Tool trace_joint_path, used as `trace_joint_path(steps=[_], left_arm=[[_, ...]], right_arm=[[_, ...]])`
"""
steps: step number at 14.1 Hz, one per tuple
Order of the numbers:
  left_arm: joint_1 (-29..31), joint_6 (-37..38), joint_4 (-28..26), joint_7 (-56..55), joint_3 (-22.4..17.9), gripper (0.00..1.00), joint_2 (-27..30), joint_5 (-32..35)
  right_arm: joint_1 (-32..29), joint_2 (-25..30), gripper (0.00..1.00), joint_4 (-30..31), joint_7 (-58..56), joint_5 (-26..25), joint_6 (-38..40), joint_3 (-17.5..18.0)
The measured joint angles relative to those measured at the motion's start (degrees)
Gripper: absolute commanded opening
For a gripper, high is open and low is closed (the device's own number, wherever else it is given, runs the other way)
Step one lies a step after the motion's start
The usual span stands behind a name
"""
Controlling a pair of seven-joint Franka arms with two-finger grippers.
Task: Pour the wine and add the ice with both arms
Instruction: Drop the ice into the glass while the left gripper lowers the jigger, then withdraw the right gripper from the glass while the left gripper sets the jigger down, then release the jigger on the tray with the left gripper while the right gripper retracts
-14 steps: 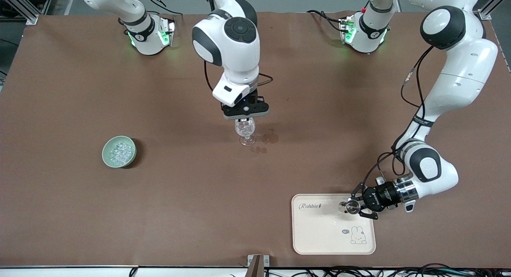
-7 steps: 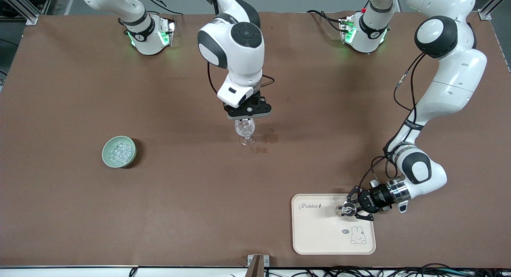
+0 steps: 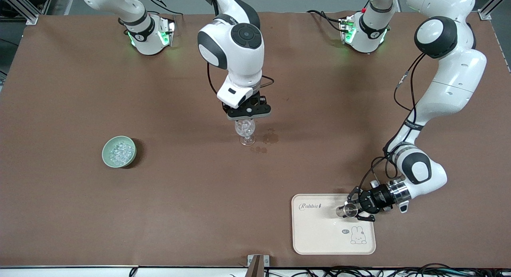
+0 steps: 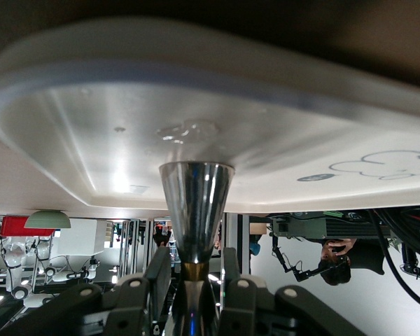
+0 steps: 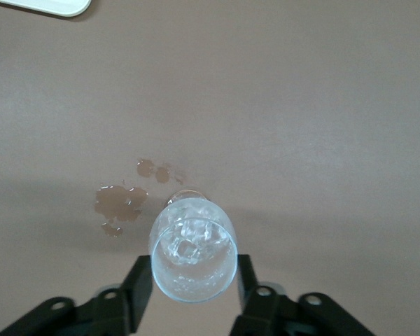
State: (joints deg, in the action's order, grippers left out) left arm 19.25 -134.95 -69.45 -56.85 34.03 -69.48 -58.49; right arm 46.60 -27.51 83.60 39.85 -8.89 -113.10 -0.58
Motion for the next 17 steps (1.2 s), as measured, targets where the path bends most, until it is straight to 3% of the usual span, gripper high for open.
trace_joint_path(steps=[2,3,4,8,10,17], left_arm=[[0.0,0.0,0.0,0.0,0.0,0.57,-0.2,0.0],[0.0,0.0,0.0,0.0,0.0,0.68,-0.2,0.0],[0.0,0.0,0.0,0.0,0.0,0.99,-0.3,0.0],[0.4,0.0,0.5,1.2,-0.8,1.0,0.0,0.6],[1.0,0.8,0.5,1.2,-1.0,1.0,1.2,4.3],[5.2,23.7,0.9,1.2,-1.8,1.0,12.1,36.2]], right_arm=[[0.0,0.0,1.0,0.0,0.0,0.0,0.0,-0.3],[-0.2,0.0,1.0,0.0,0.1,0.0,0.0,-0.5],[-0.5,0.1,1.0,-0.1,0.2,0.0,0.0,-0.9],[-7.7,3.3,1.0,-0.9,0.2,0.0,0.0,-1.4],[-12.6,5.9,1.0,-0.9,-0.1,0.3,0.5,-1.5],[-31.3,11.3,1.0,1.1,-24.4,7.1,3.4,-1.7]])
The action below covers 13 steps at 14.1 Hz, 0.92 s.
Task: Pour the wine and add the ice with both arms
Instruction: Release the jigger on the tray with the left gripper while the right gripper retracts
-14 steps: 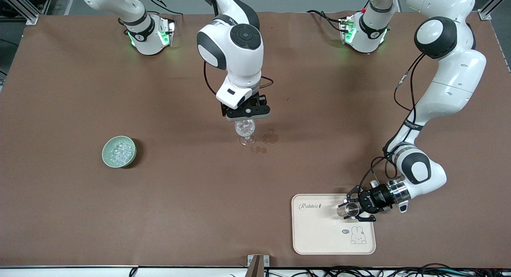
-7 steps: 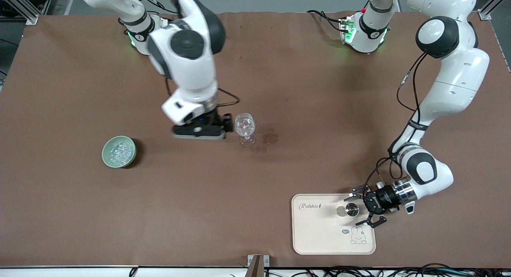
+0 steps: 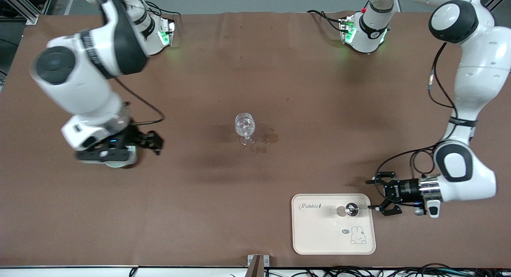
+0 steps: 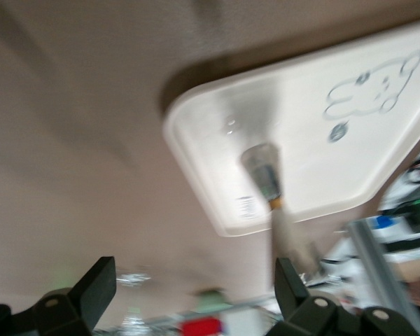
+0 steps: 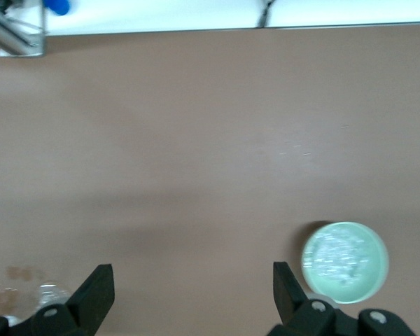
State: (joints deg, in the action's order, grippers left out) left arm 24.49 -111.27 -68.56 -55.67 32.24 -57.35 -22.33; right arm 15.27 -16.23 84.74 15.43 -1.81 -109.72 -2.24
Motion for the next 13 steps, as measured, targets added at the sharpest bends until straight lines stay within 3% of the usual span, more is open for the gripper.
trace_joint_path(steps=[6,13], left_arm=[[-0.8,12.0,0.0,1.9,3.8,1.0,12.3,14.5],[-2.1,17.5,-0.2,16.8,7.6,1.0,25.4,27.5]], right_arm=[[-13.0,5.3,1.0,1.0,-8.5,0.4,7.6,0.0],[-15.5,12.2,1.0,-2.3,-11.0,0.6,23.2,0.9]])
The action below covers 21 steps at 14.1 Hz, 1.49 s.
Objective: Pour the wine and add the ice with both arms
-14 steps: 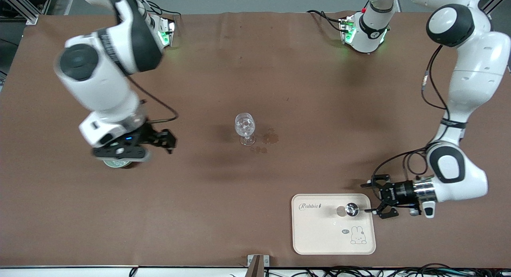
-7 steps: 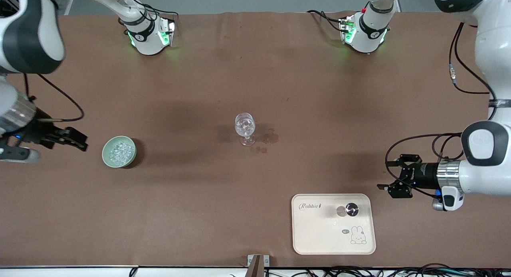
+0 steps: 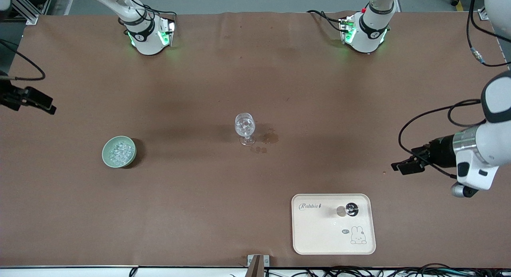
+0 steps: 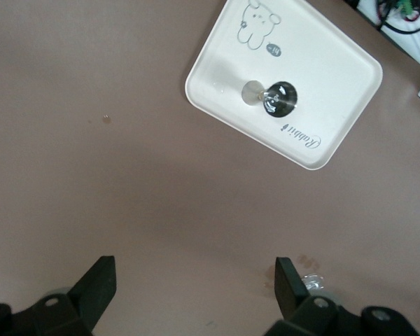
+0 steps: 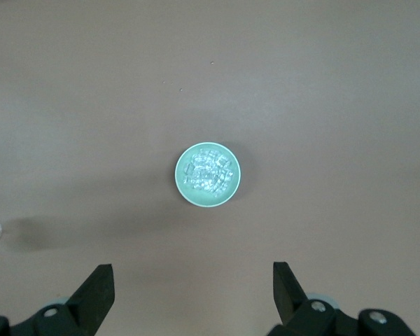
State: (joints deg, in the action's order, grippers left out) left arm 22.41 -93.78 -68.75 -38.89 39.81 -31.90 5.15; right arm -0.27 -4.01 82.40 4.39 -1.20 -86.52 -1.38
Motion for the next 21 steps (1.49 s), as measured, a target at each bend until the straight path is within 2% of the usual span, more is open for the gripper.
trace_joint_path(steps=[3,6,7,11,15,17,21], left_arm=[[-0.1,2.3,-0.2,7.3,1.9,1.0,3.9,4.5],[-0.4,2.7,-0.5,15.5,1.5,1.0,7.3,6.2],[-1.5,2.8,-0.7,18.2,-0.2,1.0,8.7,6.3],[-13.0,4.0,-4.3,22.7,-15.0,1.0,16.2,2.6],[-22.8,5.0,-10.8,24.7,-27.7,1.0,24.0,-2.4],[-24.7,5.0,-14.7,26.7,-31.2,1.0,27.7,-3.7],[-25.1,4.5,-22.1,29.6,-33.2,1.0,34.6,-4.1]], right_arm=[[1.2,0.1,1.0,-1.0,-0.3,0.1,3.9,0.8],[2.2,1.2,1.0,-0.4,-0.4,0.1,4.8,0.8],[2.0,1.7,1.0,0.1,-0.9,0.1,4.3,0.6],[0.2,4.5,1.0,3.9,-2.7,1.0,3.0,-0.1],[-0.1,7.3,1.0,6.0,-3.2,1.1,2.1,-0.1],[-0.3,7.6,1.0,5.7,-5.5,1.1,1.8,-0.3],[-0.3,7.6,1.0,5.8,-9.4,1.1,1.9,-0.3]])
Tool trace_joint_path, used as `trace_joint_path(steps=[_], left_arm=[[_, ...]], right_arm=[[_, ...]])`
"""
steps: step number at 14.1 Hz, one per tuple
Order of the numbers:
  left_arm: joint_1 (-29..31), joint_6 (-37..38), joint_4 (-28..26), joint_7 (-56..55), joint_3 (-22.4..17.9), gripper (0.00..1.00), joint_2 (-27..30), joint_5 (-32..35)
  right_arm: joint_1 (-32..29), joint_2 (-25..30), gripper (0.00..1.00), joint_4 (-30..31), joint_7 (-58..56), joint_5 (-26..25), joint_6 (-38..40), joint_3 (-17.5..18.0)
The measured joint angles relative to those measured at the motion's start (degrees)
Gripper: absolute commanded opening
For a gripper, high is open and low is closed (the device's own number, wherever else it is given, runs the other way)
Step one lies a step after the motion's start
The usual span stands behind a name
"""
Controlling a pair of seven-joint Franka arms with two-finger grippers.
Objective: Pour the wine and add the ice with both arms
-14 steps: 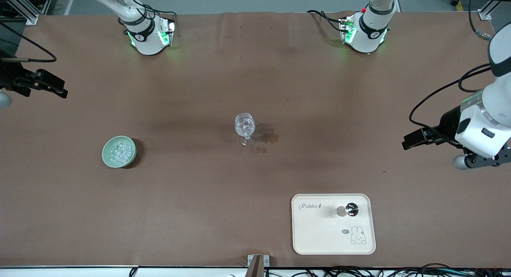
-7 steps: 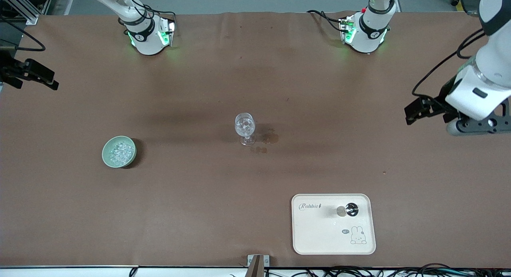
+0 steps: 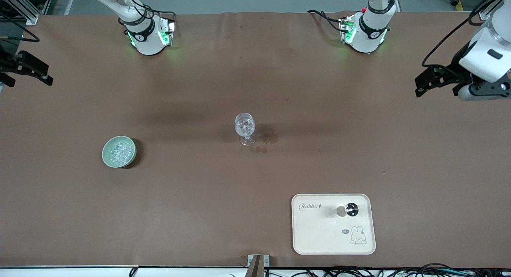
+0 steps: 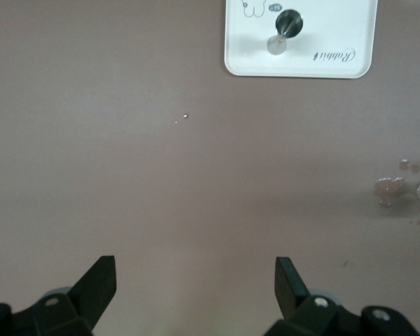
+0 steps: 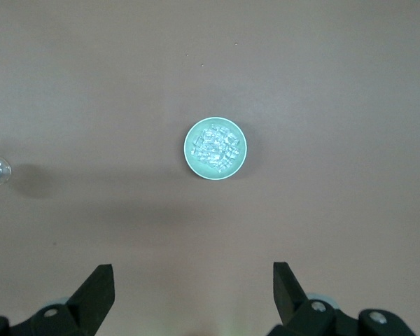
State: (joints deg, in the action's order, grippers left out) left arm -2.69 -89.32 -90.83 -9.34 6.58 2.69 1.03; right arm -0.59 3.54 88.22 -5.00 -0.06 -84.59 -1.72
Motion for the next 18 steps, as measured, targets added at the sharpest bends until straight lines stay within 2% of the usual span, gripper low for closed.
trace_joint_path(steps=[3,5,18], left_arm=[[0.0,-1.8,-5.2,0.2,-0.4,1.0,4.3,0.0],[0.2,-2.2,-6.6,0.2,-0.6,1.0,5.7,0.0],[0.5,-2.8,-6.7,5.1,-1.0,1.0,5.7,-0.8]], right_arm=[[0.0,-0.1,1.0,0.0,0.1,0.0,-0.2,0.0],[0.0,-0.1,1.0,0.0,1.0,0.0,-0.2,0.0],[0.0,-0.2,1.0,0.9,2.9,0.1,-0.7,-0.1]])
